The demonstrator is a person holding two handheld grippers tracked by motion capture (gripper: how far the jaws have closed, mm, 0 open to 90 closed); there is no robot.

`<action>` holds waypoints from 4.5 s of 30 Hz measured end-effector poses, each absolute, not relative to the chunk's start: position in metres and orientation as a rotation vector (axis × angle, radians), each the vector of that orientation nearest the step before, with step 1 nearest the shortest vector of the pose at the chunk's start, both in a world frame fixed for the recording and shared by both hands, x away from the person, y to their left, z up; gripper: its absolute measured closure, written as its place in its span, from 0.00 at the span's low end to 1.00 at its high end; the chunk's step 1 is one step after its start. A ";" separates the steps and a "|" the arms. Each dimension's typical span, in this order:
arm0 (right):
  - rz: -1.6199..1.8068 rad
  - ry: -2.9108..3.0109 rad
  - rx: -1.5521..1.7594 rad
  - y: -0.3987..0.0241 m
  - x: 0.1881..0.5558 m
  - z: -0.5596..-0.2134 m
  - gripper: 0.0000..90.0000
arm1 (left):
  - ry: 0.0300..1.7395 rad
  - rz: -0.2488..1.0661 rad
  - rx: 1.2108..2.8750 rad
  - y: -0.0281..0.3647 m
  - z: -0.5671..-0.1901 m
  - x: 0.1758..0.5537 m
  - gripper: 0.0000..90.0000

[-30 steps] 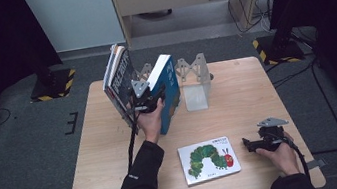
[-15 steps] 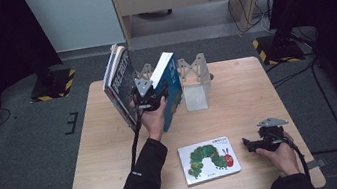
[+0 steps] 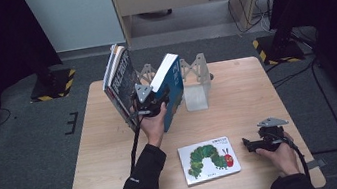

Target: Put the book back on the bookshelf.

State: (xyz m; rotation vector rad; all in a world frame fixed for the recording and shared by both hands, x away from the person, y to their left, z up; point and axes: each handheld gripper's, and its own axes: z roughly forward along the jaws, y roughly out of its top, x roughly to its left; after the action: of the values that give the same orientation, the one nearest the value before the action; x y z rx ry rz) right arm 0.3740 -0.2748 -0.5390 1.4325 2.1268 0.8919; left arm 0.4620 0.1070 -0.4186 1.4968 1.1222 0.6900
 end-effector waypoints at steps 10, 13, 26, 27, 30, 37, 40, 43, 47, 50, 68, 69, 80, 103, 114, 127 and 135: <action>0.892 2.127 1.432 -0.275 0.374 -0.539 0.04 | 1.158 0.718 1.475 0.102 -0.418 0.466 0.64; 0.892 2.127 1.433 -0.275 0.374 -0.539 0.04 | 1.175 0.719 1.465 0.101 -0.418 0.473 0.64; 0.892 2.127 1.430 -0.275 0.374 -0.539 0.04 | 1.161 0.678 1.451 0.102 -0.422 0.468 0.61; 0.893 2.129 1.428 -0.275 0.374 -0.539 0.04 | 1.160 0.675 1.452 0.104 -0.423 0.464 0.61; 0.894 2.131 1.426 -0.274 0.373 -0.539 0.04 | 1.157 0.670 1.461 0.109 -0.424 0.457 0.61; 0.894 2.132 1.424 -0.274 0.373 -0.539 0.04 | 1.155 0.693 1.467 0.108 -0.425 0.456 0.63; 0.894 2.132 1.425 -0.274 0.373 -0.539 0.04 | 1.167 0.697 1.452 0.107 -0.425 0.459 0.63; 0.894 2.132 1.425 -0.274 0.373 -0.539 0.04 | 1.183 0.689 1.454 0.103 -0.424 0.464 0.63; 0.894 2.131 1.427 -0.274 0.373 -0.539 0.04 | 1.198 0.691 1.446 0.096 -0.424 0.473 0.63; 0.894 2.131 1.427 -0.274 0.373 -0.539 0.04 | 1.202 0.691 1.444 0.091 -0.424 0.478 0.62; 0.894 2.132 1.427 -0.274 0.373 -0.539 0.04 | 1.187 0.658 1.486 0.090 -0.434 0.468 0.59; 0.895 2.133 1.428 -0.274 0.373 -0.539 0.04 | 1.187 0.658 1.487 0.088 -0.434 0.469 0.59; 0.895 2.133 1.428 -0.274 0.373 -0.539 0.04 | 1.155 0.664 1.522 0.075 -0.433 0.480 0.55; 0.895 2.134 1.428 -0.274 0.373 -0.539 0.04 | 1.170 0.616 1.574 0.061 -0.437 0.479 0.56; 0.895 2.134 1.427 -0.274 0.373 -0.539 0.03 | 1.167 0.598 1.583 0.060 -0.437 0.482 0.54; 0.896 2.132 1.429 -0.274 0.374 -0.539 0.03 | 1.142 0.572 1.590 0.065 -0.436 0.480 0.54; 0.891 2.124 1.440 -0.274 0.374 -0.539 0.02 | 1.079 0.548 1.595 0.072 -0.425 0.468 0.53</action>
State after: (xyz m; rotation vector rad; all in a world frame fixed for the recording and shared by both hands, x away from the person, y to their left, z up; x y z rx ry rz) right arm 0.3739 -0.2744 -0.5391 1.4402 2.1240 0.8914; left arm 0.4682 0.0720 -0.4245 1.5948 1.0792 0.5484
